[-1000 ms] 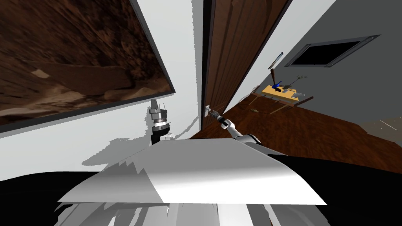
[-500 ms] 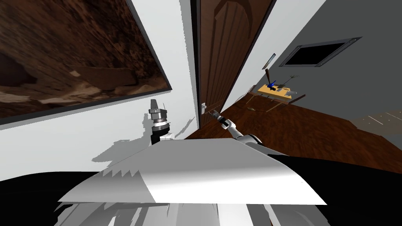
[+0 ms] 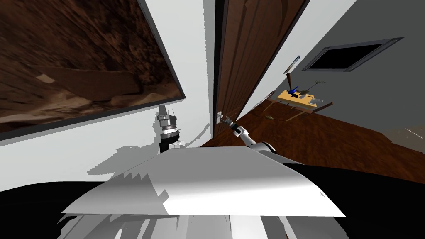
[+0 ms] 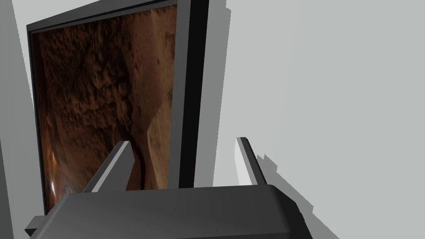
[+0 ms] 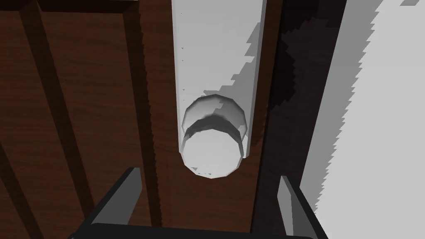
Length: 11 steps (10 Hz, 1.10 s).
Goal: Pull the door open
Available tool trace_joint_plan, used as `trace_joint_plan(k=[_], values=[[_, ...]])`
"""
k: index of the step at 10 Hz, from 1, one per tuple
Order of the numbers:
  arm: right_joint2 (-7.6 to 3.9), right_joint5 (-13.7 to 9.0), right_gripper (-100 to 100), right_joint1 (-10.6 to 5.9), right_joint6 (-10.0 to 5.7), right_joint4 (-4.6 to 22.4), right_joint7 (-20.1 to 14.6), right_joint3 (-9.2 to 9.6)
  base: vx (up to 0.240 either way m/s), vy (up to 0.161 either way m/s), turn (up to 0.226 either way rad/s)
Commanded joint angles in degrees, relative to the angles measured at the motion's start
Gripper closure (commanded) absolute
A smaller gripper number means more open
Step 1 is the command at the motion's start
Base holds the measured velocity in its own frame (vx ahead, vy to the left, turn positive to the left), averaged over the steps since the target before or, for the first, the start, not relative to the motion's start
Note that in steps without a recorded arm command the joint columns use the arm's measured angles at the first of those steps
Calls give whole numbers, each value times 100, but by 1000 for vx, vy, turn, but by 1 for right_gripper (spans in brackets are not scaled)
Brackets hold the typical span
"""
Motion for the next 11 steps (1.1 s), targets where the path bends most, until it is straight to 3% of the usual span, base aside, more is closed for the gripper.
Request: trace_joint_plan(k=[1, 4, 5, 10, 11], values=[[45, -12, -100, -18, 39, 22, 50, -27, 157, 76, 58], [61, -15, -100, -24, 52, 25, 63, -35, 62, 43, 9], [61, -15, 100, -24, 52, 25, 63, -35, -51, -38, 2], [61, -15, 100, -24, 52, 25, 63, -35, -5, -4, 1], [25, -7, -100, -14, 24, 16, 30, -16, -115, -61, -37]])
